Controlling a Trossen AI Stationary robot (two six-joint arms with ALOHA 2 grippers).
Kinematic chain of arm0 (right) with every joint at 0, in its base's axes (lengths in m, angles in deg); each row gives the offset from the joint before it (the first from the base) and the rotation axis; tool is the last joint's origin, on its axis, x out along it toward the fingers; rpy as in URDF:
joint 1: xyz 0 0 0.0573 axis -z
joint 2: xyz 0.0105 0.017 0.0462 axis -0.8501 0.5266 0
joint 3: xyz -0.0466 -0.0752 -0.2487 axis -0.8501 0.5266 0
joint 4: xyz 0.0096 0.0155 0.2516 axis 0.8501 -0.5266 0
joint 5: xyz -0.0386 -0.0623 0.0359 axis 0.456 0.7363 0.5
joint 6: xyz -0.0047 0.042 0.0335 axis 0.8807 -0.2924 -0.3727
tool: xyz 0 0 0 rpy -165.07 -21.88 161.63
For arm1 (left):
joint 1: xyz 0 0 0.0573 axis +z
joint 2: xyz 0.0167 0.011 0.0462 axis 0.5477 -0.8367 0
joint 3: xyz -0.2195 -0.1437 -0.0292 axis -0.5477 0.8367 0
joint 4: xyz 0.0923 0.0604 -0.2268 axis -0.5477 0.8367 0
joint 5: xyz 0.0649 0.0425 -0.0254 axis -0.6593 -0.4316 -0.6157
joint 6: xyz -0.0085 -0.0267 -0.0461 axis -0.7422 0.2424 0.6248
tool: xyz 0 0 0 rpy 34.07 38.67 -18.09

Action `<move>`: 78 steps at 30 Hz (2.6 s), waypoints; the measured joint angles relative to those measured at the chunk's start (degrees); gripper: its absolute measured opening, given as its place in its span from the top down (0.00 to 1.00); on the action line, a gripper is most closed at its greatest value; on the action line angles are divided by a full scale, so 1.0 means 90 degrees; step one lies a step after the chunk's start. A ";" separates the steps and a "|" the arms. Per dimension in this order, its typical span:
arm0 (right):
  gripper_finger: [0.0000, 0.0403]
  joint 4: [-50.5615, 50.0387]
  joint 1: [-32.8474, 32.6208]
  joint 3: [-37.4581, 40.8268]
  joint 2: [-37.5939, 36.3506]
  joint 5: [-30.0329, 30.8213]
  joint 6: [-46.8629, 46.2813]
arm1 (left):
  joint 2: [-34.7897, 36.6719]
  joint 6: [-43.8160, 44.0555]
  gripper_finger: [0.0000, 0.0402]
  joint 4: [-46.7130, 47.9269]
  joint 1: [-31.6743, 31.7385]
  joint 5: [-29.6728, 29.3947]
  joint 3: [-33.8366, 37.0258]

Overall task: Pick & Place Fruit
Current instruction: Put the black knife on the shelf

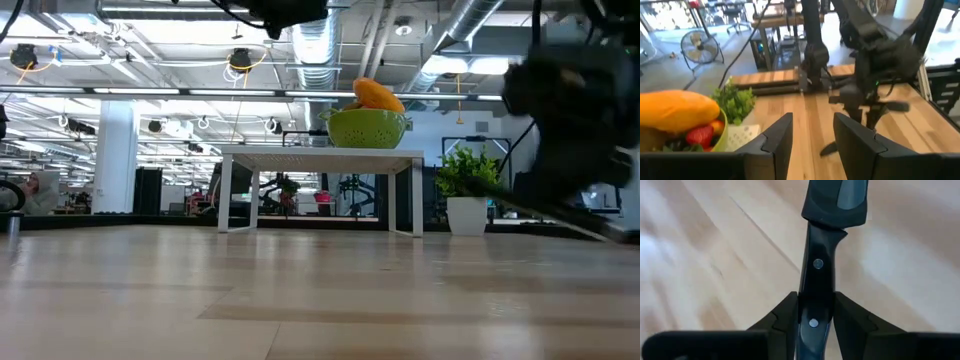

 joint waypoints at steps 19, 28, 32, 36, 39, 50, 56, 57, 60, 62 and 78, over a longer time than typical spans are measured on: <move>0.77 0.7366 0.0175 -0.0019 -0.0011 0.2661 0.6985 | -0.0018 0.0651 0.59 0.0130 -0.0283 0.1081 0.0000; 0.77 0.7780 0.0458 -0.0022 -0.0019 0.2641 0.7682 | -0.0412 0.0696 0.28 -0.0508 -0.0605 0.1105 -0.0002; 0.77 0.7768 0.0459 -0.0022 -0.0016 0.2640 0.7716 | -0.0510 0.0690 0.25 -0.0823 -0.0631 0.1106 -0.0002; 0.77 0.7911 0.0448 -0.0022 -0.0019 0.2596 0.7914 | -0.0551 0.0688 0.26 -0.1096 -0.0631 0.1106 0.0000; 0.77 0.7948 0.0588 -0.0041 -0.0018 0.2291 0.7941 | -0.0601 0.0731 0.27 -0.1331 -0.0631 0.1245 0.0000; 0.77 0.7061 0.1317 -0.0857 -0.0016 0.1206 0.8227 | -0.0818 0.1274 0.28 -0.1836 -0.0631 0.1561 0.0000; 0.77 0.6698 0.1526 -0.1113 -0.0016 0.0960 0.8229 | -0.0816 0.1394 0.28 -0.2119 -0.0631 0.1562 0.0000; 0.77 0.6699 0.1545 -0.1139 -0.0016 0.0959 0.8228 | -0.0818 0.1394 0.28 -0.2116 -0.0631 0.1562 0.0000; 0.77 0.6704 0.1574 -0.1163 -0.0021 0.0894 0.8229 | -0.0818 0.1396 0.29 -0.2212 -0.0631 0.1558 0.0000; 0.77 0.6682 0.1586 -0.1163 -0.0019 0.0784 0.8227 | -0.0818 0.1396 0.31 -0.2277 -0.0631 0.1543 0.0000; 0.77 0.6697 0.1574 -0.1163 -0.0019 0.0745 0.8227 | -0.0818 0.1417 0.75 -0.2394 -0.0629 0.1501 0.0000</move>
